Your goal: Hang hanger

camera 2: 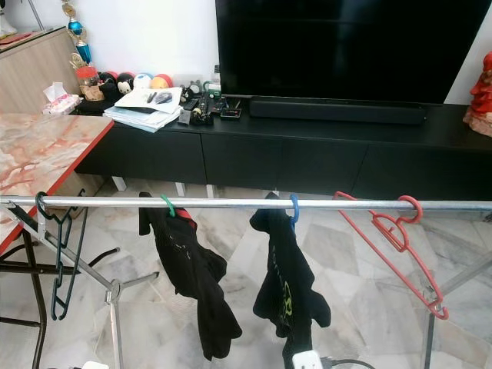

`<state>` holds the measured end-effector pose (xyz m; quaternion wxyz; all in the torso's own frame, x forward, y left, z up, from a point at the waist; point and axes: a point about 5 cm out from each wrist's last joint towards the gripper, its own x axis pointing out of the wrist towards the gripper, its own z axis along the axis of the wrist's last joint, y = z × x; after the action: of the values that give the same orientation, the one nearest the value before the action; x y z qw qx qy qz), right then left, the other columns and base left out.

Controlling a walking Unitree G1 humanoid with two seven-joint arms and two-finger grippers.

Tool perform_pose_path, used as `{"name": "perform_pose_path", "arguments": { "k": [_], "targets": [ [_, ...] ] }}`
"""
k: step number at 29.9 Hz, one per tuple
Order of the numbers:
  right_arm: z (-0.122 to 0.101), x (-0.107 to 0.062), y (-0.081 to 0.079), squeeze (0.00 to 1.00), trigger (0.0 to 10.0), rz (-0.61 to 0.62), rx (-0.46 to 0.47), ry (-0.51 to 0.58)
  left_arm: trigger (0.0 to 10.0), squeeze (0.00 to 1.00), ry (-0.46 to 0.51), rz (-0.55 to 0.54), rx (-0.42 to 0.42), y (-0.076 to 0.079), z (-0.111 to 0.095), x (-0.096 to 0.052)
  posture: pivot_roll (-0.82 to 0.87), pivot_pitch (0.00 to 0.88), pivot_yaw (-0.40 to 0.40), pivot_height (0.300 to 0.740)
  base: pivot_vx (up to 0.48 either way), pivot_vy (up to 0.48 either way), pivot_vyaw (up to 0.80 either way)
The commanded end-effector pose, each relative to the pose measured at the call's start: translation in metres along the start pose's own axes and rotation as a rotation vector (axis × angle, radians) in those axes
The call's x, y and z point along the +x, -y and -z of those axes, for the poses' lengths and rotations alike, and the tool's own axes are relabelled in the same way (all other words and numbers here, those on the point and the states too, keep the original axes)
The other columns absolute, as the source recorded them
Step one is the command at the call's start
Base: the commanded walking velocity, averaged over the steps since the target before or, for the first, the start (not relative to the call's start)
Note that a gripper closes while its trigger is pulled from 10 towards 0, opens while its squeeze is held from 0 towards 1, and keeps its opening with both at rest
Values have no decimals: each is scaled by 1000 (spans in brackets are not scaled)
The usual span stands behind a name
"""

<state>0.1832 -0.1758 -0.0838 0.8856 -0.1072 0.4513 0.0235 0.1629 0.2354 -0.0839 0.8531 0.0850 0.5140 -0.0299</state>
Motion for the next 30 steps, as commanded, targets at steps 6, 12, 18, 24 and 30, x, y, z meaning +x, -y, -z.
{"name": "perform_pose_path", "arguments": {
  "k": [6, 12, 18, 24, 30],
  "targets": [
    [-4, -2, -3, 1000, 10000, -93, -54, 3, 10000, 0, -29, 0, 18, -3, 3, -1, 30, 32, 34, 740, 0, 0, 0],
    [0, -22, 3, 1000, 10000, -136, -201, 43, 10000, 0, -36, 8, 22, -3, 4, -1, 13, 36, 34, 740, 0, 0, 0],
    [-33, -49, 10, 1000, 10000, -96, -136, 226, 10000, 0, -38, 16, 25, -3, 3, -1, 8, 35, 37, 740, 0, 0, 0],
    [-97, -82, 20, 843, 10000, -66, 61, 571, 10000, 0, -37, 20, 29, -3, 2, -1, 7, 32, 40, 740, 0, 0, 0],
    [-151, -94, 47, 0, 10000, 49, 204, 750, 10000, 0, -36, 21, 29, -3, 1, -1, 12, 29, 42, 740, 0, 0, 0]
  ]
}}
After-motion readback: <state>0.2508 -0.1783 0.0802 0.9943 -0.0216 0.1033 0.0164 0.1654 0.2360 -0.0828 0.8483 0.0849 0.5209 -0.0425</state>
